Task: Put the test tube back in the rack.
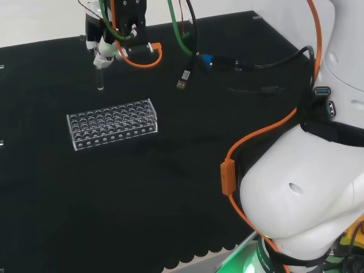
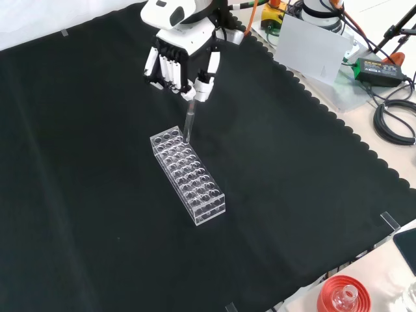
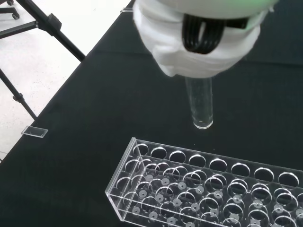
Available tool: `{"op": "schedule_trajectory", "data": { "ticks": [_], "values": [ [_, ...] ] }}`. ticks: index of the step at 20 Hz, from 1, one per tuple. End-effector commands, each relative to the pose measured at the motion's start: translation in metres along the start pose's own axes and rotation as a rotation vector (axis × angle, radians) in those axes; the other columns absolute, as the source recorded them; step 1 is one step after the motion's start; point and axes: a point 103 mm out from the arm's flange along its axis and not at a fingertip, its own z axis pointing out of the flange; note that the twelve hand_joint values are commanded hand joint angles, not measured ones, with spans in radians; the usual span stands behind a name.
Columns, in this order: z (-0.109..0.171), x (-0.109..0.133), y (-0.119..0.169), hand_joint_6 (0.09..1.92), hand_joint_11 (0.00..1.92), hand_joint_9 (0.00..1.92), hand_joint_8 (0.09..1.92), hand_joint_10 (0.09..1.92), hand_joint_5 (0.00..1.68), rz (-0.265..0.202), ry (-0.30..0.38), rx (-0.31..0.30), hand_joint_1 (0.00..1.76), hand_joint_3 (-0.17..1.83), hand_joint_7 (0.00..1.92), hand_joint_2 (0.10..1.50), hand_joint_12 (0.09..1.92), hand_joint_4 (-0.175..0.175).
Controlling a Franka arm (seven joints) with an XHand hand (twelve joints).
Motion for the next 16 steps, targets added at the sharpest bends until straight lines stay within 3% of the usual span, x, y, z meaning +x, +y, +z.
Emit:
{"op": "schedule_trajectory", "data": {
  "ticks": [1,16],
  "values": [
    [0.001,0.0,0.005,0.59,0.63,1.29,0.68,0.39,1.28,-0.009,-0.012,0.007,1.43,0.57,1.41,0.67,1.28,-0.175],
    [-0.008,-0.023,0.008,0.58,0.63,1.29,0.67,0.38,1.28,-0.033,-0.026,0.202,1.43,0.58,1.41,0.67,1.28,-0.175]
  ]
}}
